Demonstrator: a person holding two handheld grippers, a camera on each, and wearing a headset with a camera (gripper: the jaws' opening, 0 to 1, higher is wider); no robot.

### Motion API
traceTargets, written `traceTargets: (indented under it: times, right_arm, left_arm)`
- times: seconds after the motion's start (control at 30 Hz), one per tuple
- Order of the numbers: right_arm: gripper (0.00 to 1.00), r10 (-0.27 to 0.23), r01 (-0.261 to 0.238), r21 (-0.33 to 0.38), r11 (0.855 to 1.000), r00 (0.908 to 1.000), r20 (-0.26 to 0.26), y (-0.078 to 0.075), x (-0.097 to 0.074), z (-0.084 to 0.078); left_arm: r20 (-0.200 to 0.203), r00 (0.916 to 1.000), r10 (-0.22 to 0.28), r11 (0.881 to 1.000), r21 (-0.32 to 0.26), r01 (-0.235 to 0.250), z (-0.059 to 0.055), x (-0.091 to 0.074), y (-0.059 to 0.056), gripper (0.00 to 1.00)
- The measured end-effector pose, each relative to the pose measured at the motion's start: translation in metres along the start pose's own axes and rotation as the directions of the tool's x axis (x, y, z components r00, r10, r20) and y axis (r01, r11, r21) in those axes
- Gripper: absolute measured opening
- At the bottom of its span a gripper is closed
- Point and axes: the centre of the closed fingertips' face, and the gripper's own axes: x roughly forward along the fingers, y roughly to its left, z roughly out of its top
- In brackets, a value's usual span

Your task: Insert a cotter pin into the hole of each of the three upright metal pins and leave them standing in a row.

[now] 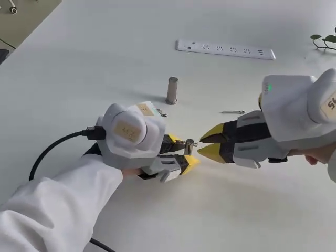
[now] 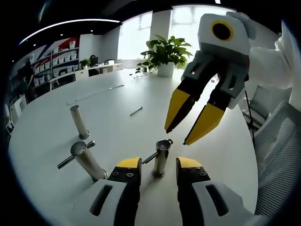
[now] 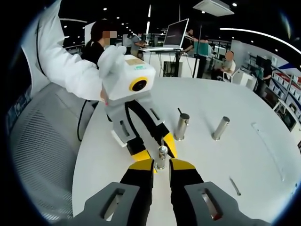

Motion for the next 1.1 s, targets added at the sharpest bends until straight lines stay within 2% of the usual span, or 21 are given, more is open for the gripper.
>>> traceTargets:
  times: [0.1,0.13,0.17,0.43,0.5,0.63,0.7,0.77,0.87,0.97,1.1]
  right_arm:
    - [0.11,-0.007,0.007,0.001,1.0,1.0,0.003,0.0,0.001,0.002]
    - [0.13,-0.007,0.007,0.002,1.0,1.0,0.005,0.0,0.001,0.003]
    - [0.13,-0.008,0.008,0.002,1.0,1.0,0.005,0.0,0.002,0.004]
    - [0.16,-0.007,0.007,-0.004,1.0,1.0,0.006,0.003,0.006,0.008]
    - [0.16,-0.006,0.006,-0.003,1.0,1.0,0.004,0.003,0.007,0.009]
    - [0.17,-0.002,0.002,0.004,1.0,0.9999,0.01,0.002,0.01,0.01]
    - [0.18,-0.006,0.006,0.004,1.0,0.9999,0.011,0.001,0.012,0.01]
    - [0.2,-0.015,0.015,0.002,1.0,0.9998,0.012,-0.001,0.013,0.01]
    - [0.2,-0.009,0.008,0.007,1.0,0.9999,0.011,-0.001,0.015,0.011]
    - [0.19,0.001,-0.001,0.0,1.0,1.0,-0.001,0.001,0.019,0.009]
    - [0.14,0.014,-0.014,0.01,1.0,0.9999,-0.009,0.004,0.023,0.007]
  left_arm:
    - [0.01,0.9999,-0.011,1.0,-0.009,0.011,0.002,-0.008,-0.001,0.38]
    - [0.019,0.9993,-0.033,0.999,-0.016,0.033,0.003,-0.011,-0.004,0.38]
    - [0.038,0.9957,-0.084,0.995,-0.044,0.086,0.006,-0.014,-0.013,0.39]
    - [0.065,0.9922,-0.107,0.994,-0.023,0.108,0.01,-0.042,-0.021,0.61]
    - [0.077,0.9897,-0.121,0.992,-0.035,0.124,0.01,-0.048,-0.024,0.65]
    - [0.058,0.9915,-0.117,0.993,-0.024,0.118,0.004,-0.058,-0.025,0.83]
    - [0.057,0.9956,-0.074,0.997,-0.031,0.076,0.002,-0.062,-0.019,0.91]
    - [0.064,0.9955,-0.071,0.996,-0.049,0.074,0.0,-0.068,-0.019,0.99]
    - [0.094,0.9934,-0.065,0.994,-0.078,0.073,0.002,-0.076,-0.018,0.99]
    - [0.132,0.9889,-0.069,0.991,-0.102,0.083,0.009,-0.083,-0.021,0.99]
    - [0.13,0.9893,-0.066,0.993,-0.092,0.079,0.011,-0.087,-0.022,0.99]
